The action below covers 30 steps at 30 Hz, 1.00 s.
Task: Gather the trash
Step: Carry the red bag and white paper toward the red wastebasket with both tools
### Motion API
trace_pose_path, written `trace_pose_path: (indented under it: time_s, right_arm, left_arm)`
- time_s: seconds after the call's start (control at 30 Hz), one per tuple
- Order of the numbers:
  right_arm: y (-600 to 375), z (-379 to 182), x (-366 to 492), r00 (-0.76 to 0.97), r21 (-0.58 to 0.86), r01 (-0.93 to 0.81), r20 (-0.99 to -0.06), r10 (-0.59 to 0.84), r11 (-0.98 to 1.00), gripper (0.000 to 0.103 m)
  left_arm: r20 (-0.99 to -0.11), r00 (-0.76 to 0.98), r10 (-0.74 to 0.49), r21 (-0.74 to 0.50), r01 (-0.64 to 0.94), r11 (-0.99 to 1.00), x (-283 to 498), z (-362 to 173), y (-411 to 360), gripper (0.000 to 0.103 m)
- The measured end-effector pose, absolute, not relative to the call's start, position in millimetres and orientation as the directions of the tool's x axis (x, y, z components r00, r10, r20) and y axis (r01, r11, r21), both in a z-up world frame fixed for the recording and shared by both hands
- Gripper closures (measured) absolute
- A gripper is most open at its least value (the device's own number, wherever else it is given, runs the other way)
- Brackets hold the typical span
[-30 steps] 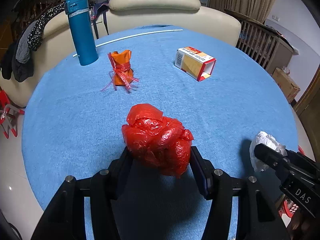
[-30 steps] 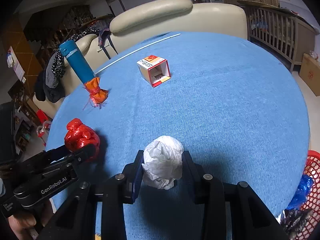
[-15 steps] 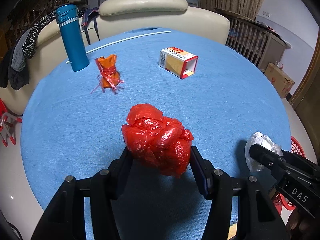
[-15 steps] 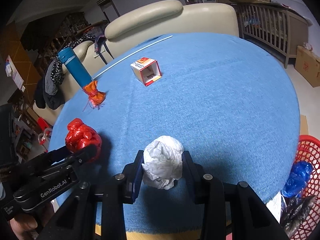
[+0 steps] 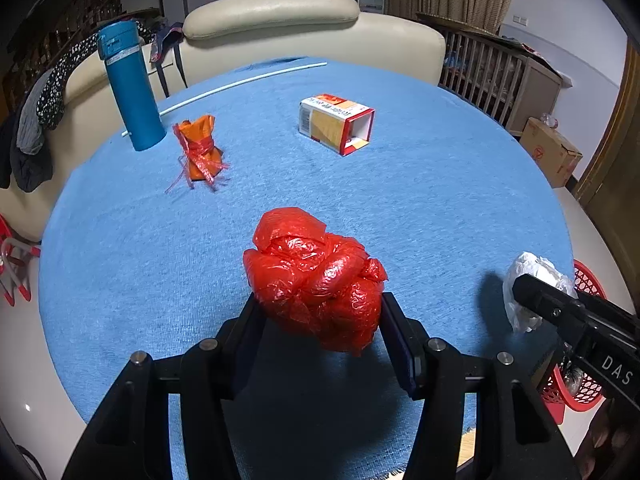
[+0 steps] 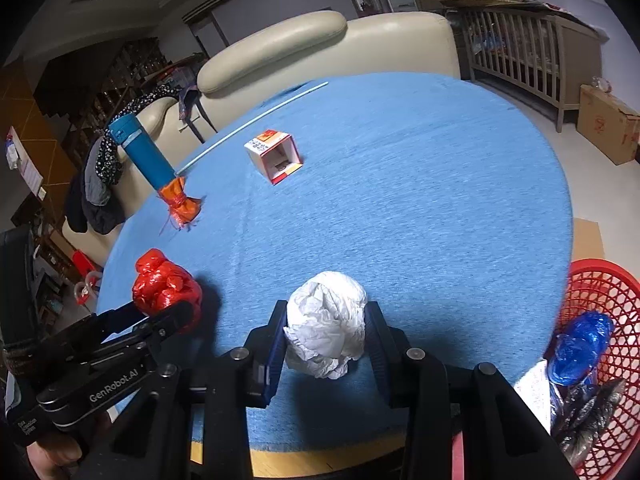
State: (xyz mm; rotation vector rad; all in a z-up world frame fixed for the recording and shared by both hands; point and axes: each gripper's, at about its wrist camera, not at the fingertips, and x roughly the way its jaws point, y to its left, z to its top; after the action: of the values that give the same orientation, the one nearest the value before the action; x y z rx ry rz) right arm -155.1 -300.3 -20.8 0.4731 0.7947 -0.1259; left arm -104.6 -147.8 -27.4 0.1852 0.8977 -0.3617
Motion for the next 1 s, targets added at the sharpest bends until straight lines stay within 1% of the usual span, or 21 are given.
trace_pose_path:
  time_s: [0.53, 0.8, 1.0]
  right_arm:
    - [-338.4, -13.9, -195.5, 0.718, 0.381, 0.377, -0.696, -0.007, 0.844, 0.063]
    - [-367.8, 0.2, -226.5, 0.734, 0.371, 0.436, -0.674, -0.085, 0.82, 0.064]
    - [-401.3, -2.2, -259.8, 0.715, 0.366, 0.515, -0.682, -0.154, 0.775, 0.064]
  left_arm:
    - [-0.779, 0.577, -0.247, 0.024, 0.421, 0.907, -115.1, -18.7, -162.8, 0.044]
    - [-0.772, 0.579, -0.264, 0.036, 0.454, 0.89, -123.6, -13.3, -177.9, 0.044]
    - [-0.768, 0.575, -0.282, 0.051, 0.494, 0.868, -133.6, -11.6, -195.0, 0.044]
